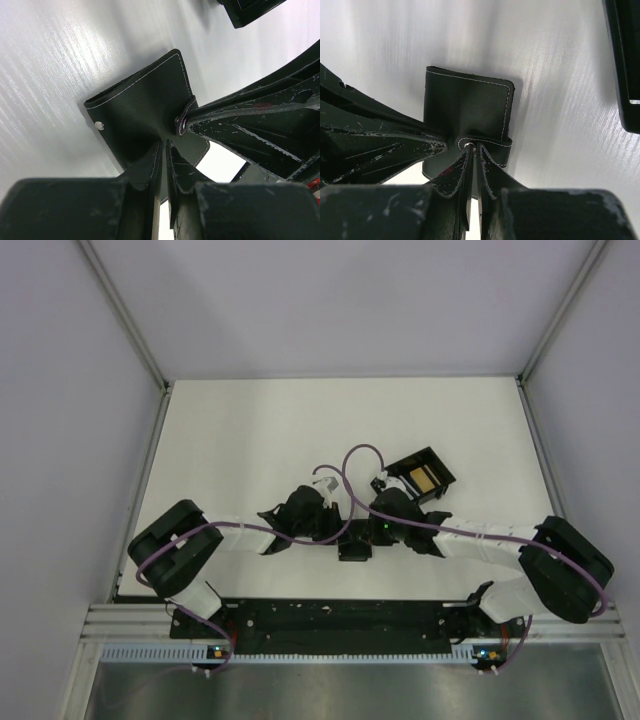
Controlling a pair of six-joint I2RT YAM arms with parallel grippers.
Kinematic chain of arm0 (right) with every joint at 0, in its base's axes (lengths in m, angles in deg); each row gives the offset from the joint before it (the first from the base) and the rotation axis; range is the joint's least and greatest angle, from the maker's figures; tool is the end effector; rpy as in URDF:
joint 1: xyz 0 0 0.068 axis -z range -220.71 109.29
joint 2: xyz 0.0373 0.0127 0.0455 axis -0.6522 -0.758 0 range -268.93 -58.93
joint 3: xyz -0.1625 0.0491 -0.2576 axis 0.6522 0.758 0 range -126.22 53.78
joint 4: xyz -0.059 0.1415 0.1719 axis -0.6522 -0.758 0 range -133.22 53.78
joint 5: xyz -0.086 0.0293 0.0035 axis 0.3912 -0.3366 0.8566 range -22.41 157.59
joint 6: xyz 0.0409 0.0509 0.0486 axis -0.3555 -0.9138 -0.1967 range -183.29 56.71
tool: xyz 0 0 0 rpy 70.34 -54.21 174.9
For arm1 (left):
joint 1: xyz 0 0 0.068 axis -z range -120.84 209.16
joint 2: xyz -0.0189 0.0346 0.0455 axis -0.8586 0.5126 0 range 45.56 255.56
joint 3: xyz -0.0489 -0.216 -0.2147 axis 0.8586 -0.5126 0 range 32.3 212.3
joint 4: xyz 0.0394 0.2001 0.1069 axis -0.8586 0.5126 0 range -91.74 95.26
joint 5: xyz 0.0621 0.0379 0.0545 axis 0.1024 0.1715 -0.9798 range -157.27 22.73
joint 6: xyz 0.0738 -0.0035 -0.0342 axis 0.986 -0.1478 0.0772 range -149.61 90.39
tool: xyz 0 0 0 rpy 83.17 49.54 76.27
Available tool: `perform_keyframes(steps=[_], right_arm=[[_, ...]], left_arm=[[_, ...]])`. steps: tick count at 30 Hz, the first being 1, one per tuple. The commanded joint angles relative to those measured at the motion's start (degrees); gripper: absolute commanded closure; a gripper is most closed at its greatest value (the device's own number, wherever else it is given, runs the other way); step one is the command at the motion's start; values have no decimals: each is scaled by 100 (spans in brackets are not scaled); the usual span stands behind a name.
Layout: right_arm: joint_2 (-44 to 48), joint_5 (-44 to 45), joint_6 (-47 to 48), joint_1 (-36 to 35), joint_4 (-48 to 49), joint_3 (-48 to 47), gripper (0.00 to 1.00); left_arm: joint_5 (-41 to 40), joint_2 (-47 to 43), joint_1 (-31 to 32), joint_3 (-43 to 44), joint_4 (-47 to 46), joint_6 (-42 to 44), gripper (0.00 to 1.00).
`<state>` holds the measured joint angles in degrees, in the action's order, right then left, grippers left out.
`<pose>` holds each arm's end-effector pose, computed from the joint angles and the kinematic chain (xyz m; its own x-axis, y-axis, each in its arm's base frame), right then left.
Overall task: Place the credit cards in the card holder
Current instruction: Close the card holder at the center of the board.
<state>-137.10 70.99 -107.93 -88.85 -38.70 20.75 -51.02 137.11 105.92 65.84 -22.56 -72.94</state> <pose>0.1682 0.1815 0.1936 -0.8544 0.0975 -0.5104 -0.1638 0.8817 0.4426 0.1939 -0.2350 0.1809 -0.8859 -0.0196 -0.4634 0.3357 0.6624 -0.6697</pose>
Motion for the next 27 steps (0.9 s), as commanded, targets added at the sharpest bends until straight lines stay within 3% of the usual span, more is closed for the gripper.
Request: perform_keyframes(steps=[1, 27], right_arm=[[-172, 240, -53, -2, 187, -203, 94], [-963, 451, 175, -20, -1219, -1222, 92]], left_arm=[[71, 109, 17, -49, -54, 97, 89], [19, 126, 17, -58, -80, 97, 89]])
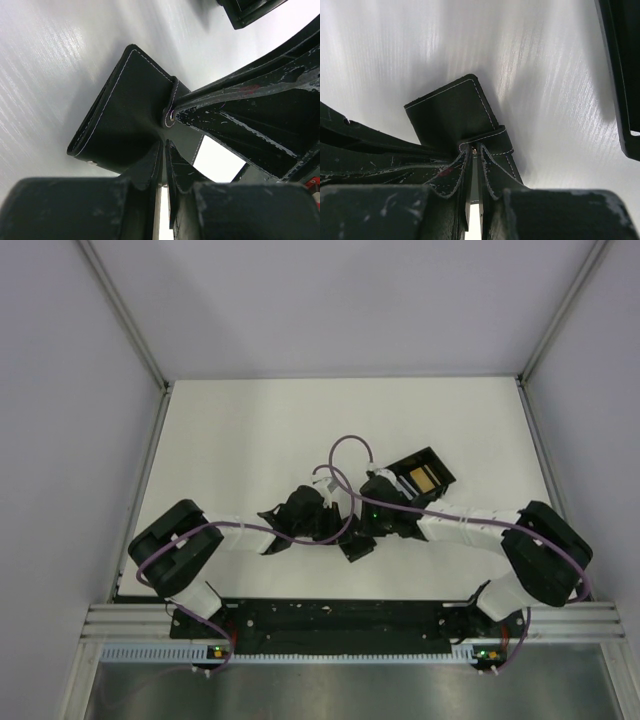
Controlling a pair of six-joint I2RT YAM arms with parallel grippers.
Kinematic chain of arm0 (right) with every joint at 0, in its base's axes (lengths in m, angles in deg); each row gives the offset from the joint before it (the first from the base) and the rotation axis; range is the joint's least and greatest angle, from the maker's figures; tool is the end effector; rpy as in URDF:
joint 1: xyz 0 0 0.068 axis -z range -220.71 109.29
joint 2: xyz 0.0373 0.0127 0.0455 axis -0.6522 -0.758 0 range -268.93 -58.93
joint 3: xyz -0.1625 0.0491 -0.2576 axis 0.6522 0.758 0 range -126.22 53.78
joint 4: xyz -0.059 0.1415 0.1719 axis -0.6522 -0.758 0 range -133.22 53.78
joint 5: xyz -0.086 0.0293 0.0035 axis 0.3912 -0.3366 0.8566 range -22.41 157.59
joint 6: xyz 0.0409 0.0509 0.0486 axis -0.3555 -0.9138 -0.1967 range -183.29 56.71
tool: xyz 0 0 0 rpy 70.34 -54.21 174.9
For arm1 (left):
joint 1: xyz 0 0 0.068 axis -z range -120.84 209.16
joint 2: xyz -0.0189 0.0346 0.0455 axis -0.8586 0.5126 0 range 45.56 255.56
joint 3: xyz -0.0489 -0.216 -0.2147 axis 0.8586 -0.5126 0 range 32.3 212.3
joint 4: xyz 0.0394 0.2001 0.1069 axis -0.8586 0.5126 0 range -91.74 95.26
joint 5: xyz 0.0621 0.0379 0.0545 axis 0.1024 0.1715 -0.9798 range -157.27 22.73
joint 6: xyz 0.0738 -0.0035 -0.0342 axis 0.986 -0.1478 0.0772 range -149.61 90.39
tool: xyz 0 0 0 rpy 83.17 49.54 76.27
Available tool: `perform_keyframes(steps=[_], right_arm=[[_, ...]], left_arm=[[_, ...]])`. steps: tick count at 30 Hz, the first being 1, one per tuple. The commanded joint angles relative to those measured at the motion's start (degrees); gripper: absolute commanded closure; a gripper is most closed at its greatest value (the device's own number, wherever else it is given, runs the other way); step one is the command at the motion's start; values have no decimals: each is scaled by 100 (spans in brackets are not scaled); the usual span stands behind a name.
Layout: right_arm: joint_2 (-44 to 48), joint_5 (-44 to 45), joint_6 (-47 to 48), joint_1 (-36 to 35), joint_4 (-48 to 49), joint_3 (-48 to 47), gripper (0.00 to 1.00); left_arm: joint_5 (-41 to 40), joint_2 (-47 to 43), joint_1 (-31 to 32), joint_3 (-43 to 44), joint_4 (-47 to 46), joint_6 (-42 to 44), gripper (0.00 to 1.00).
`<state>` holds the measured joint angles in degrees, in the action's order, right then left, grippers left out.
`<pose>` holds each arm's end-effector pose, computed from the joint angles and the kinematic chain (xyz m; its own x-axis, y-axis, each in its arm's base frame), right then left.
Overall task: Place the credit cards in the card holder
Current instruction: Close the card holder at the center of the board.
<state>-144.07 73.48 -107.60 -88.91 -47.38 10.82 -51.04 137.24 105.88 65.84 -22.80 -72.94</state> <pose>0.1904 0.2022 0.1999 -0.8721 0.0671 -0.4847 -0.1280 0.9248 0.3583 0.1945 -0.2352 0.1808 -0.8852 -0.0210 -0.4647 0.3360 0.6619 -0.6701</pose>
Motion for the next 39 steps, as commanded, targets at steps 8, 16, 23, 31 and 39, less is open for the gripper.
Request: perform_keyframes(steps=[8, 16, 23, 31, 39], right_arm=[[-678, 527, 292, -154, -870, -616, 92], [-1118, 650, 345, -303, -1134, -951, 92], [-1320, 738, 397, -312, -1275, -1039, 97], [-1347, 712, 389, -330, -1284, -1004, 100], [-892, 861, 345, -365, -1021, -793, 100]], left_arm=[[-41, 113, 21, -76, -21, 88, 89], [-67, 122, 30, -67, -4, 97, 89], [-102, 122, 13, -84, -12, 88, 89], [-129, 113, 13, -93, -3, 71, 89], [-216, 26, 13, -119, 23, 44, 89]])
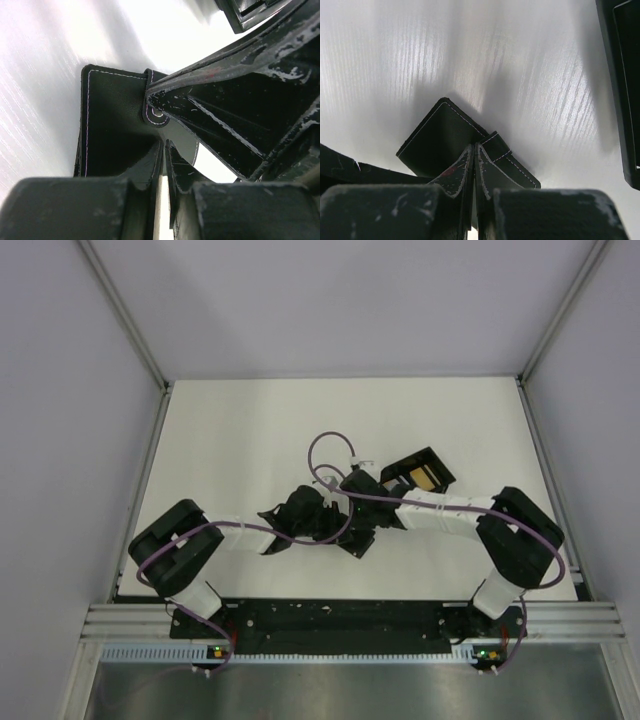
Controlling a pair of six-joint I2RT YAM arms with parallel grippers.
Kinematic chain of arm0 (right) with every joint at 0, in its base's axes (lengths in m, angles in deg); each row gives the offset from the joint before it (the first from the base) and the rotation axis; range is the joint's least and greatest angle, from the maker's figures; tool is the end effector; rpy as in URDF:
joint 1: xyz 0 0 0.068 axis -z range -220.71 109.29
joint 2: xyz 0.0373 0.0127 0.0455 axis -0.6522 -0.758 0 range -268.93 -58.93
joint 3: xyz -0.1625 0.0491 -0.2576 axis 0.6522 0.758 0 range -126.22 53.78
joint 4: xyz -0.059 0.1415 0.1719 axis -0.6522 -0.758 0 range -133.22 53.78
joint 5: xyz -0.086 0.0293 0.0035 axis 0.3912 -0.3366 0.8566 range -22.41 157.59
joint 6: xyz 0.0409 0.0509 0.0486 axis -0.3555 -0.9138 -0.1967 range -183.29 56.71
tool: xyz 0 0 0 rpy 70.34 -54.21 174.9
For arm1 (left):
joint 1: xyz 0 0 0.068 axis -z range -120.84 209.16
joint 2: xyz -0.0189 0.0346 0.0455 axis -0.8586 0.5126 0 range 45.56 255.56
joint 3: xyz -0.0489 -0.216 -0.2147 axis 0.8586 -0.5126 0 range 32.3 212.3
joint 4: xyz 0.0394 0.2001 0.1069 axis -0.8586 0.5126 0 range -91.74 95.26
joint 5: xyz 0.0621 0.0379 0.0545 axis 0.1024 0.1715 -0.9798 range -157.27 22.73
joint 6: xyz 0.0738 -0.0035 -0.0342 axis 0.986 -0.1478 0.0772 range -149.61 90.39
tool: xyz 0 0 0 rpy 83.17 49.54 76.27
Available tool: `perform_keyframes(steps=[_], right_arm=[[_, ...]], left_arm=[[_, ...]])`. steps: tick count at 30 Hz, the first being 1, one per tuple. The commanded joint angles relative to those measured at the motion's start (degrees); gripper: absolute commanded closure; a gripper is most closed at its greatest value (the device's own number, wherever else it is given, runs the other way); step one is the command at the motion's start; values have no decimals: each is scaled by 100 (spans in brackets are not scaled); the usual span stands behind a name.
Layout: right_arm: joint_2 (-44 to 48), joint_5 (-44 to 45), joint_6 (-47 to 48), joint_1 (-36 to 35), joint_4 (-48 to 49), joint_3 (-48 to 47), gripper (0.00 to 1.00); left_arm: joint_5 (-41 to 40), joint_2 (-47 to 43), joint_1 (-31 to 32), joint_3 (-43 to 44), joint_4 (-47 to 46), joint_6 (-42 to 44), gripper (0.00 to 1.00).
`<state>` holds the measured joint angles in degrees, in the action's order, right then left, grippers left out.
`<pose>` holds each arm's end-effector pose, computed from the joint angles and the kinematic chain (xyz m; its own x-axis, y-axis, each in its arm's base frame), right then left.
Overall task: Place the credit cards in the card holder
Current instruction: Close the card holder at the center of the board.
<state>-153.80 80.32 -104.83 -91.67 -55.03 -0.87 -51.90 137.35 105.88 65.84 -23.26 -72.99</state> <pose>0.2132 0.2382 0.1999 -0.8593 -0.0327 -0.5105 -0.1556 0.9674 0.2000 0.1959 -0.2353 0.1810 -0.8802 -0.0314 -0.4736 0.3345 0.6670 -0.6657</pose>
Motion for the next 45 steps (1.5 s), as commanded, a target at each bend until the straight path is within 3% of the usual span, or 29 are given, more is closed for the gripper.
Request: perform_keyframes(steps=[1, 12, 24, 45], right_arm=[[239, 186, 67, -90, -185, 429, 100], [1129, 195, 41, -98, 114, 684, 96], [760, -271, 85, -90, 580, 702, 96], [303, -315, 146, -81, 615, 640, 95]], left_arm=[[-166, -20, 13, -137, 78, 31, 89], [-545, -724, 13, -340, 182, 153, 80], [-281, -390, 21, -278, -89, 75, 80], [-202, -311, 21, -313, -160, 48, 81]])
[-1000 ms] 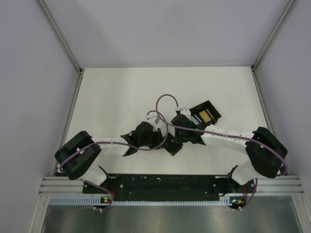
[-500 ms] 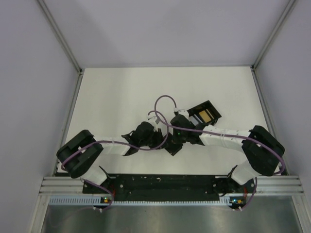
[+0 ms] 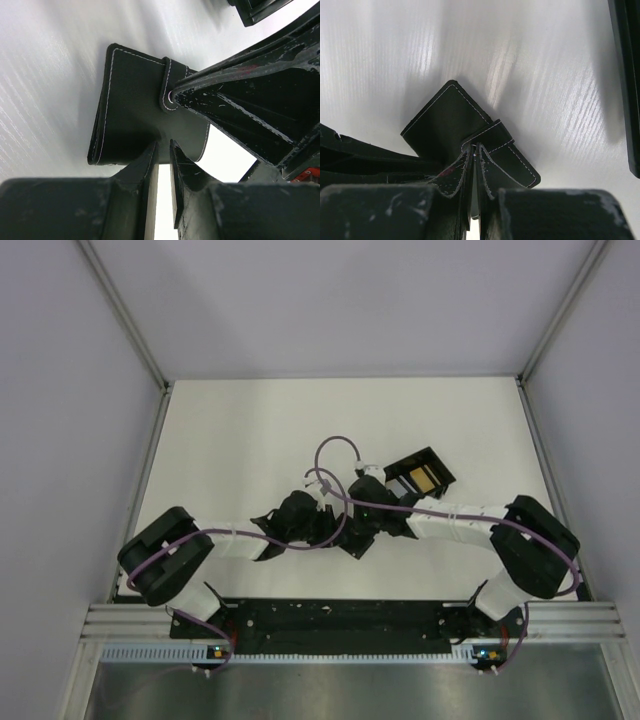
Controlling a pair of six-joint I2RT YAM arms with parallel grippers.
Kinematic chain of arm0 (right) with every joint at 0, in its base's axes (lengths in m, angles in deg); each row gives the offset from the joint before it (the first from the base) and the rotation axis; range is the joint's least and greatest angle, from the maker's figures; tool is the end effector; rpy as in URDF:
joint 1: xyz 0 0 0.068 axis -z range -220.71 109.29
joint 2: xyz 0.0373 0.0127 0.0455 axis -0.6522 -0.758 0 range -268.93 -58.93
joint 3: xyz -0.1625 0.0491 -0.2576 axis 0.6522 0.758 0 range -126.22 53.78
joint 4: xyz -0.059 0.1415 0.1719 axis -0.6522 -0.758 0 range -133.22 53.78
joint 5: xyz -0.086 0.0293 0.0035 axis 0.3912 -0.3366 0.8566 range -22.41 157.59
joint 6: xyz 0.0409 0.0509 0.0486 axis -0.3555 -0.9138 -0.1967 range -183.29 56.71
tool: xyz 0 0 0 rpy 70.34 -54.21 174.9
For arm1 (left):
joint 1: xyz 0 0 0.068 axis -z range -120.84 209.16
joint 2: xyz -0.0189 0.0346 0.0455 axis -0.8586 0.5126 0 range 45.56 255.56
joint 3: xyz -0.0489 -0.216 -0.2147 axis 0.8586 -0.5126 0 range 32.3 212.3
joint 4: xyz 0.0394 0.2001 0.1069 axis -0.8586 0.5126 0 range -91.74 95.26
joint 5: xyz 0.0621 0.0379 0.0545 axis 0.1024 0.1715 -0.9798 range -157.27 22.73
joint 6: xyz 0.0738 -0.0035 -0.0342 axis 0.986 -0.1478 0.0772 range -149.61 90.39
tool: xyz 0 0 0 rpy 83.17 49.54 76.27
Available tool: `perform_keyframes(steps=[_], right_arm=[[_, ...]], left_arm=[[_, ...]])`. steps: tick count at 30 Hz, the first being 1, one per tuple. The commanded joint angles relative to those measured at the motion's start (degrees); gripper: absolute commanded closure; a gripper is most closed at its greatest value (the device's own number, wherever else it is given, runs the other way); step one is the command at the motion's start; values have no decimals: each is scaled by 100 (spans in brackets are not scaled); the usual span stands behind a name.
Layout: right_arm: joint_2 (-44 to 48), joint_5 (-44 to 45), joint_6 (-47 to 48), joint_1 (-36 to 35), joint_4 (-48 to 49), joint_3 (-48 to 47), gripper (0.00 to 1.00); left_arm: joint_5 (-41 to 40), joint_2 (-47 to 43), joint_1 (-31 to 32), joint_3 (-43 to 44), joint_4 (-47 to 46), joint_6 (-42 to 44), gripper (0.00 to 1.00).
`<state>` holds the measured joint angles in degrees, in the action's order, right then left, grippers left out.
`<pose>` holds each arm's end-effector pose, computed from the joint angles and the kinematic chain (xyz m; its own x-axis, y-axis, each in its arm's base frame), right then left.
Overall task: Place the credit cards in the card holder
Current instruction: Close the card holder at the center of the board.
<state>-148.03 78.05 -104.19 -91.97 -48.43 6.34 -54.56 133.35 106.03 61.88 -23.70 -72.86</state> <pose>0.1963 0.2242 0.2026 -0.8404 -0.0186 -0.5417 -0.1983 0.9407 0.2753 0.1843 -0.2193 0.1815 -0.8654 -0.0539 -0.4982 0.3299 0.6871 -0.6474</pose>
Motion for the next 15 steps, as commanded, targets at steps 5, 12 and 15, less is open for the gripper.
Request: perform_keyframes(steps=[5, 12, 15], right_arm=[[-371, -97, 197, -68, -299, -125, 95], [-555, 114, 399, -147, -695, -239, 95], [-669, 228, 417, -208, -835, -292, 95]], left_arm=[[47, 89, -3, 100, -125, 18, 81], [12, 98, 6, 100, -98, 9, 81], [-5, 98, -3, 109, -81, 0, 81]])
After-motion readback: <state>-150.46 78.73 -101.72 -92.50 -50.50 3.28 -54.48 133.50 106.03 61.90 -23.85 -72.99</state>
